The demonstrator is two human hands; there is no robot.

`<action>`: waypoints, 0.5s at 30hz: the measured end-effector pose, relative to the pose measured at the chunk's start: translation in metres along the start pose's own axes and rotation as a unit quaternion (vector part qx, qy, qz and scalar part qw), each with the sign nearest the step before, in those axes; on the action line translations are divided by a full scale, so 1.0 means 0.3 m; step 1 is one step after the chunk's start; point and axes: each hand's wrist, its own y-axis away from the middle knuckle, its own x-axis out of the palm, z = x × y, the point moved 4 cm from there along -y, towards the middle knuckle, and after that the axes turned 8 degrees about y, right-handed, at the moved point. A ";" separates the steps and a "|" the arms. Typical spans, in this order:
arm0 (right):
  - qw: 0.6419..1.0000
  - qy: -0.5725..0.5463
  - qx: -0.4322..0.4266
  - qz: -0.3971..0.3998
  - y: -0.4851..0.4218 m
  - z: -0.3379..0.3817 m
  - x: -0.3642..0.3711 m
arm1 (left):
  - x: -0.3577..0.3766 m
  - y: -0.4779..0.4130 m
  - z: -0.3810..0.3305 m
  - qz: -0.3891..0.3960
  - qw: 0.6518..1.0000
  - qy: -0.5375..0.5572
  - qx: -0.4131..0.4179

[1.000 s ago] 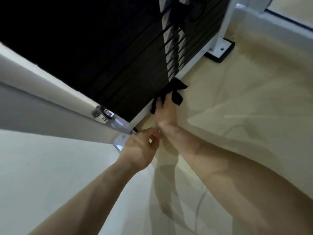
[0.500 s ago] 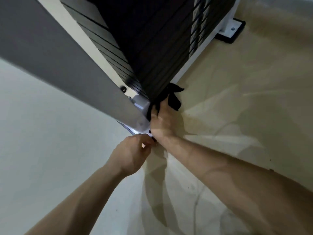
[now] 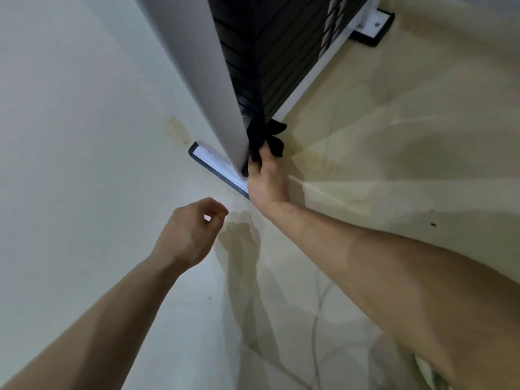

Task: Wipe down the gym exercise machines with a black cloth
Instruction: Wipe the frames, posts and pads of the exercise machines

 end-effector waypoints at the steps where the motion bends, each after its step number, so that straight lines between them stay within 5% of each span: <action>1: 1.000 0.019 0.010 0.008 0.015 0.003 -0.007 | -0.001 0.024 0.004 -0.002 1.000 0.006 -0.005; 8: 0.993 0.052 0.040 0.100 0.191 0.082 -0.096 | 0.000 0.252 0.016 -0.029 0.995 0.076 -0.058; 15: 0.991 0.079 0.058 0.089 0.649 0.233 -0.344 | -0.135 0.626 -0.107 -0.072 0.972 0.209 -0.079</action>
